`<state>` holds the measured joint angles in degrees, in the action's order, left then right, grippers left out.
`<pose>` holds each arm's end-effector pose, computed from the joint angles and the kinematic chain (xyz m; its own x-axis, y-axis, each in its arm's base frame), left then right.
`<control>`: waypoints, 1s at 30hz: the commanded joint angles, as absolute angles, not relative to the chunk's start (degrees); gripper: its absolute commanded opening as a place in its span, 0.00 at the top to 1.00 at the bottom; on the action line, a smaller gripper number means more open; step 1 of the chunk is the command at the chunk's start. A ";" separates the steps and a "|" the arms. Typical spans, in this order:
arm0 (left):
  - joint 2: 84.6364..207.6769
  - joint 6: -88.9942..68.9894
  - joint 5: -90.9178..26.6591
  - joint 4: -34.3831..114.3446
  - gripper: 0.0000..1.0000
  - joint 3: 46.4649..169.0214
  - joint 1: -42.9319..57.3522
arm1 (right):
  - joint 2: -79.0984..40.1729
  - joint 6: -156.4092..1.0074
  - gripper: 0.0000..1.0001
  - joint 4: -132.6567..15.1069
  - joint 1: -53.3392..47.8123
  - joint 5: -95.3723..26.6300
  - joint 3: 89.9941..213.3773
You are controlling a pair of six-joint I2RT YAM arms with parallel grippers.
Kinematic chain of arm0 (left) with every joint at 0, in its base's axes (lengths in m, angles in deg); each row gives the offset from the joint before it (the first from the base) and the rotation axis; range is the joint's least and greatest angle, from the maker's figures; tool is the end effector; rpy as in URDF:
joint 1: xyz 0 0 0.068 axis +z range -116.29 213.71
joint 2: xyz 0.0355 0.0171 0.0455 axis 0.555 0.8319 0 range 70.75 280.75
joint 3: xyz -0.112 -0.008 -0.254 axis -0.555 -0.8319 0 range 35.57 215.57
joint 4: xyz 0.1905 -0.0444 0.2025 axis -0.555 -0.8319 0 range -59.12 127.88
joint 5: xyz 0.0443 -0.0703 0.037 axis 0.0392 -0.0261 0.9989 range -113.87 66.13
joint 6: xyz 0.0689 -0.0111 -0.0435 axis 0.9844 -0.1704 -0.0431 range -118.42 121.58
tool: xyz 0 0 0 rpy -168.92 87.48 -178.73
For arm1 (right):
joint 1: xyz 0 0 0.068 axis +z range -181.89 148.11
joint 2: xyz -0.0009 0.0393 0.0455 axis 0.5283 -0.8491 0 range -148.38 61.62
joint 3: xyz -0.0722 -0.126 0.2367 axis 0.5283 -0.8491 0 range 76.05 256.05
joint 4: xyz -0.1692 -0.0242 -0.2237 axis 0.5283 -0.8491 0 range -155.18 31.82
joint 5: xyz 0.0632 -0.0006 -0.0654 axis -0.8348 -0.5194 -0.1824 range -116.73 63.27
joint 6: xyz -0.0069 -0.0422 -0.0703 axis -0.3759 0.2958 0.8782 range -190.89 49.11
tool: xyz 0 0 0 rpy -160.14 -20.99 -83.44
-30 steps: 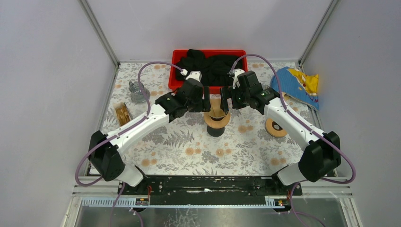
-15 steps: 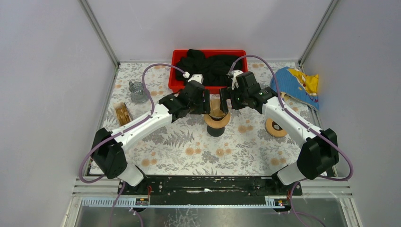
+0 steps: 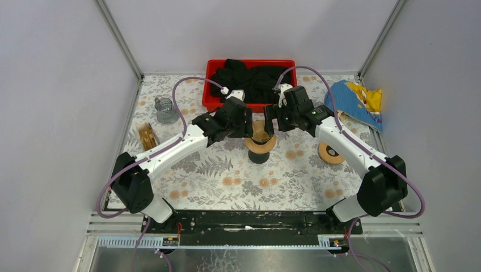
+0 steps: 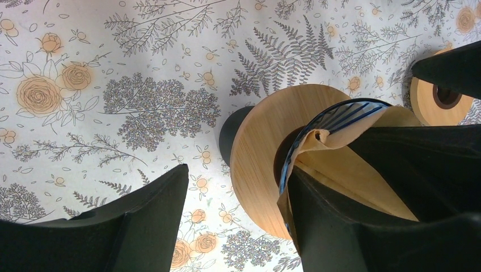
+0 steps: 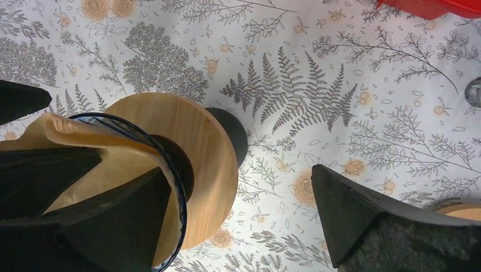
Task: Place the coffee filter in the dripper
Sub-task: Place the coffee filter in the coffee dripper.
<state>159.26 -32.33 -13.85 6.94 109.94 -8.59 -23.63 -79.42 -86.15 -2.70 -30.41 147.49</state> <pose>0.2955 -0.2520 0.2733 -0.7538 -0.0569 -0.6547 0.1825 0.9389 -0.2917 0.3288 0.1889 0.2794 -0.6537 -0.1956 -0.7310 -0.4363 0.8867 0.1529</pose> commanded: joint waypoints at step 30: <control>159.09 -32.44 -15.06 8.35 0.29 108.83 -8.52 | -22.58 -78.95 0.01 -84.28 -2.93 -29.72 146.85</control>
